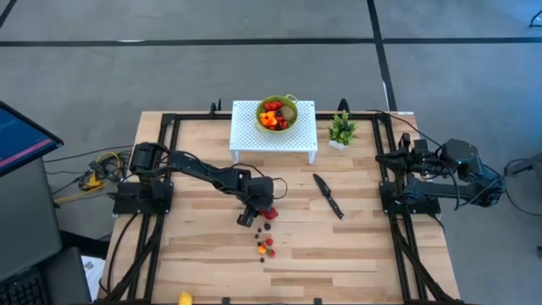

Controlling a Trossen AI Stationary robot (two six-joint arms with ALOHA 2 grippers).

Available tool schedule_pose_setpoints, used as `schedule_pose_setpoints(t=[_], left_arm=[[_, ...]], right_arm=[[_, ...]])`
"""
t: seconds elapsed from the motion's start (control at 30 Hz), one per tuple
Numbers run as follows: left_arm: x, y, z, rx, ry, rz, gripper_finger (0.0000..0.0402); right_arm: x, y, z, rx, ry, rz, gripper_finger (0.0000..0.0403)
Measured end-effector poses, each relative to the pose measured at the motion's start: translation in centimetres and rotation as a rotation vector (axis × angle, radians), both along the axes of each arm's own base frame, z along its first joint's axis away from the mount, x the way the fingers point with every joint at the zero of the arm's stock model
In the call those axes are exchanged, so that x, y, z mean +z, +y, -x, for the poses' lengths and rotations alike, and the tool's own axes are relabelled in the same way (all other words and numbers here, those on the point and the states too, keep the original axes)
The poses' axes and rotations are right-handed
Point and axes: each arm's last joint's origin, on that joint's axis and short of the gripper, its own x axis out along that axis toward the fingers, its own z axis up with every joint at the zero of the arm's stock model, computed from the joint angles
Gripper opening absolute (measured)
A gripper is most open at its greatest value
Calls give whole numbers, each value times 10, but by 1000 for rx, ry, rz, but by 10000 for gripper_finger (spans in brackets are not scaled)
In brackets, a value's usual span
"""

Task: Pick & Place Fruit
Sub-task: Put the red raspberry into the green strainer bowl

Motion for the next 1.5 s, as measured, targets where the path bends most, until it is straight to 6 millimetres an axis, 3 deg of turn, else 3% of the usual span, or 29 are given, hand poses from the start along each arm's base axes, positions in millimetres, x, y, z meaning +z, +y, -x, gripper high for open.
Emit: schedule_pose_setpoints(t=[0.17, 0.53, 0.67, 0.9, 1.07, 1.3, 1.5], left_arm=[[0, 0, 0, 0, 0, 1, 100], [0, 0, 1, 3, 15, 1, 104], [11, 0, 8, 5, 28, -2, 103], [70, 5, 18, 41, -171, -78, 103], [125, 18, 24, 93, -469, -143, 103], [190, 62, 33, 279, -920, -201, 103], [211, 105, 45, 416, -1082, -272, 102]], right_arm=[[0, 0, 0, 0, 0, 0, 17], [0, 0, 0, 0, 0, 0, 17], [0, 0, 0, 0, 0, 0, 17], [0, 0, 0, 1, 1, 0, 17], [0, 0, 0, 1, 1, 0, 17], [0, 0, 0, 2, -1, 0, 17], [0, 0, 0, 1, -1, 0, 17]])
